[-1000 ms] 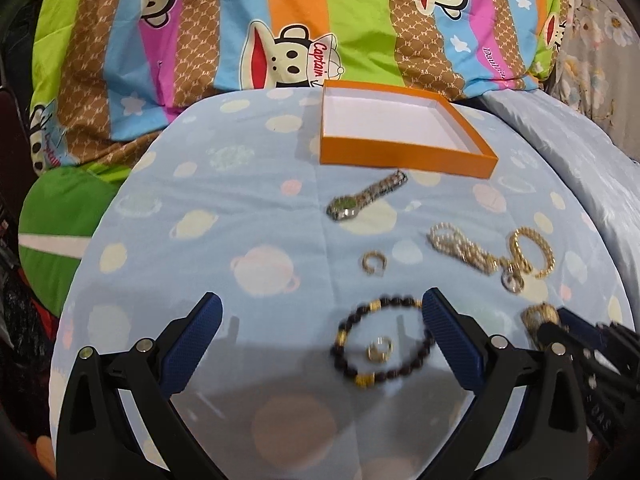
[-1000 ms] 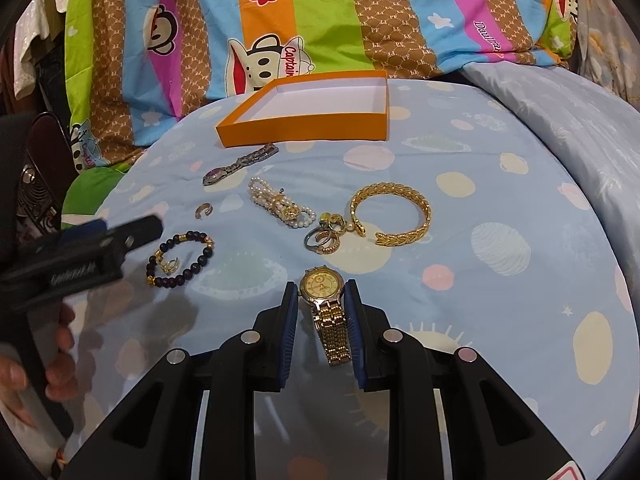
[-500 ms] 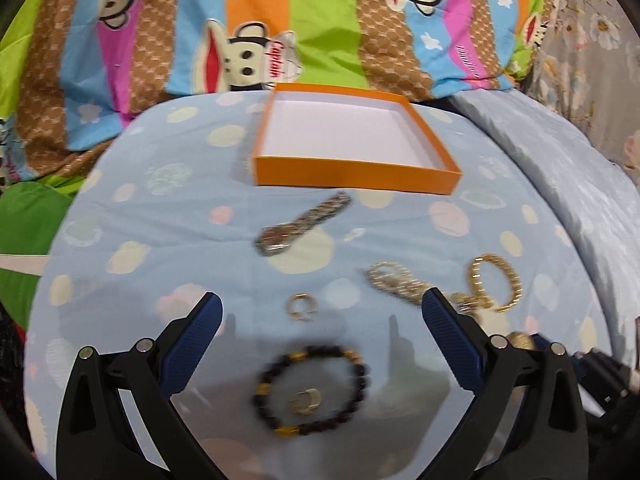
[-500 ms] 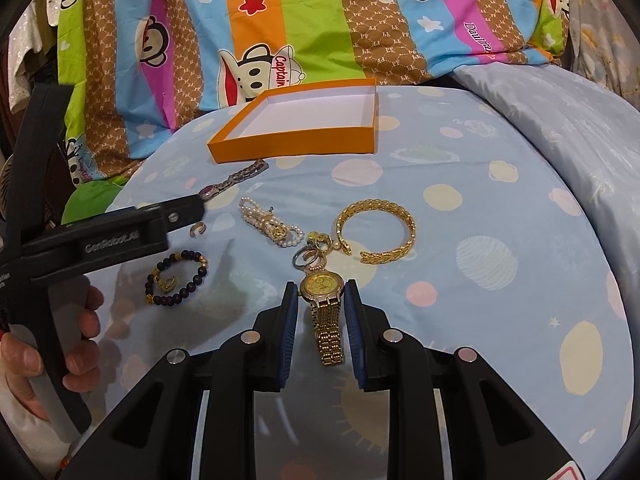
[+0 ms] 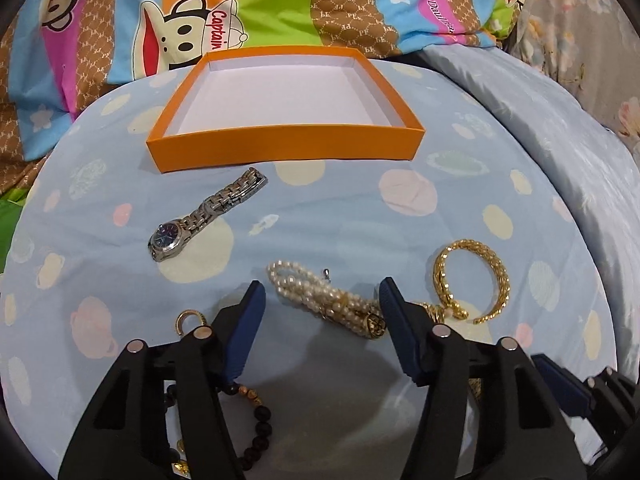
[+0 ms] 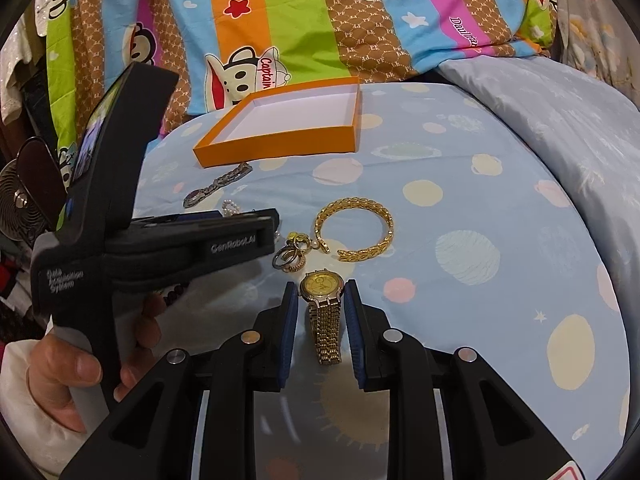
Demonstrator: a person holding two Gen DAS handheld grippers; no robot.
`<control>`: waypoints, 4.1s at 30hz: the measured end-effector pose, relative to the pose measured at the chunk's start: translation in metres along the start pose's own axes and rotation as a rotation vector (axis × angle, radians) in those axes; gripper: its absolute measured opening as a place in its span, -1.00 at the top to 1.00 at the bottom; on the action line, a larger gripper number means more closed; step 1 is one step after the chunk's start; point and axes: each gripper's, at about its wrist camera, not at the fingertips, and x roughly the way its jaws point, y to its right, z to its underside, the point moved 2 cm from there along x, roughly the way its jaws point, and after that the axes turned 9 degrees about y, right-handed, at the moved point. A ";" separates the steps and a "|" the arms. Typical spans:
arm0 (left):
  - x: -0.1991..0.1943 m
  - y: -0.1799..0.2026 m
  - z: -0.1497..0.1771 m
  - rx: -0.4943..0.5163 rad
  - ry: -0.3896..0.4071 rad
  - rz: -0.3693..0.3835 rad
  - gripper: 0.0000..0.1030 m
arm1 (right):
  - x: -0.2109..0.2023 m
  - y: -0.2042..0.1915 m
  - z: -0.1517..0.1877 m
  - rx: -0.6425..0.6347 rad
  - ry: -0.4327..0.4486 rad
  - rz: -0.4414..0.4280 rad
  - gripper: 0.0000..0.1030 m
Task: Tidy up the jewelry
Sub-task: 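Carry the gold watch and pearl bracelet into the orange box and open both tools, then grasp the silver watch with the left tool while the right tool grasps the gold bangle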
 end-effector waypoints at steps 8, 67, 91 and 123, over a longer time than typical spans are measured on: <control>-0.015 -0.019 0.007 -0.020 0.001 0.079 0.67 | 0.005 -0.005 -0.001 -0.001 -0.010 -0.022 0.57; -0.037 -0.142 -0.074 -0.134 0.189 -0.064 -0.48 | 0.033 0.030 -0.106 0.013 0.137 0.064 -0.15; -0.075 -0.096 0.050 -0.158 0.106 -0.071 -0.74 | 0.042 -0.002 -0.028 0.066 0.032 0.147 -0.42; -0.068 -0.090 0.039 -0.133 0.111 -0.063 -0.81 | 0.042 0.001 -0.030 0.087 0.073 0.160 -0.08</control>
